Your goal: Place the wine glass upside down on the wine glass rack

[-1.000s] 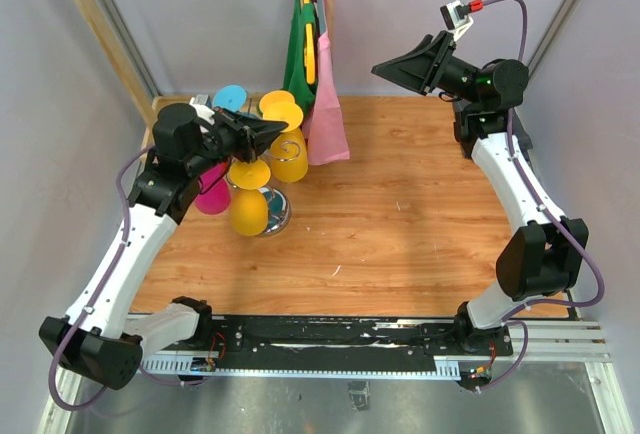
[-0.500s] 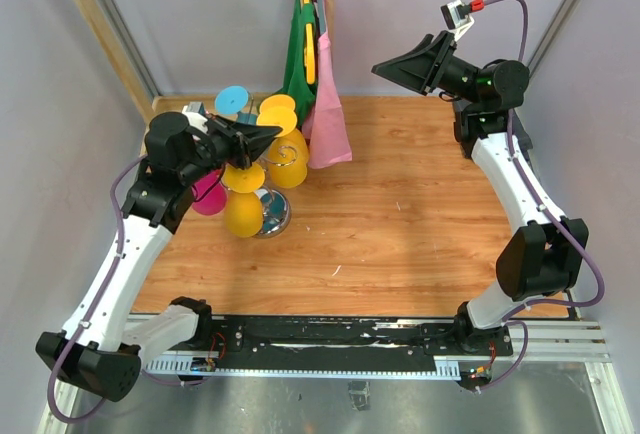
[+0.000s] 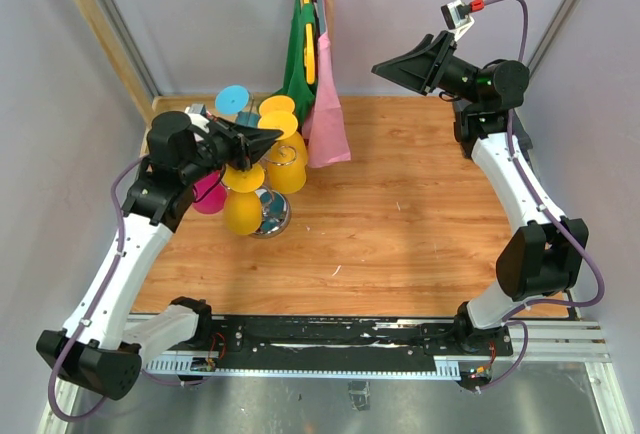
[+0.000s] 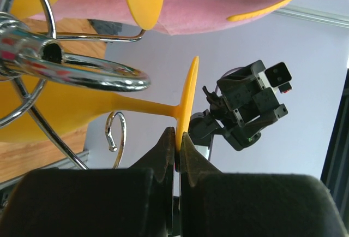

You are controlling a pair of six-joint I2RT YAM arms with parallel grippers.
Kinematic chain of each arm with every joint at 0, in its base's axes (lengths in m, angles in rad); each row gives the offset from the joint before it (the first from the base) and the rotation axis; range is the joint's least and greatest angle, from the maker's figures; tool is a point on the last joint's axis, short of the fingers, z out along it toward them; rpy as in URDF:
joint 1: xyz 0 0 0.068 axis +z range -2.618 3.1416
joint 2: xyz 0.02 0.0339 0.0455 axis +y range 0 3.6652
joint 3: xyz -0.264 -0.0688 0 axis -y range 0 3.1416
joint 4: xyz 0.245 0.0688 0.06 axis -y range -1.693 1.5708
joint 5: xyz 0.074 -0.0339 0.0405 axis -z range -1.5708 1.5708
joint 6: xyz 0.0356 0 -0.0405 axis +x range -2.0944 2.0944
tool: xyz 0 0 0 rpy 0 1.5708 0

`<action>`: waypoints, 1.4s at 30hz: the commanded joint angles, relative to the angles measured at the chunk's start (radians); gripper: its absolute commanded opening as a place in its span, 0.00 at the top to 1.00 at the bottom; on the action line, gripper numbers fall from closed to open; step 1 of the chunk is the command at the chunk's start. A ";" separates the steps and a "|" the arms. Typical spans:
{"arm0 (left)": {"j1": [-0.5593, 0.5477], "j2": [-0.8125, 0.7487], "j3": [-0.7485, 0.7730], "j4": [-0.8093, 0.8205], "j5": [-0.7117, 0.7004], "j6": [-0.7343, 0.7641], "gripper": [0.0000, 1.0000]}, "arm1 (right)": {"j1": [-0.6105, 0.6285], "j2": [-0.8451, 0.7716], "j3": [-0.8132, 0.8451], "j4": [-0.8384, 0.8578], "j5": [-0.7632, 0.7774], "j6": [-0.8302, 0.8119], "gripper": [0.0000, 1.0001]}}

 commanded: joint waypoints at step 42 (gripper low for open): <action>0.013 -0.060 0.012 -0.078 0.058 0.137 1.00 | -0.036 -0.024 -0.021 0.054 0.022 0.013 0.32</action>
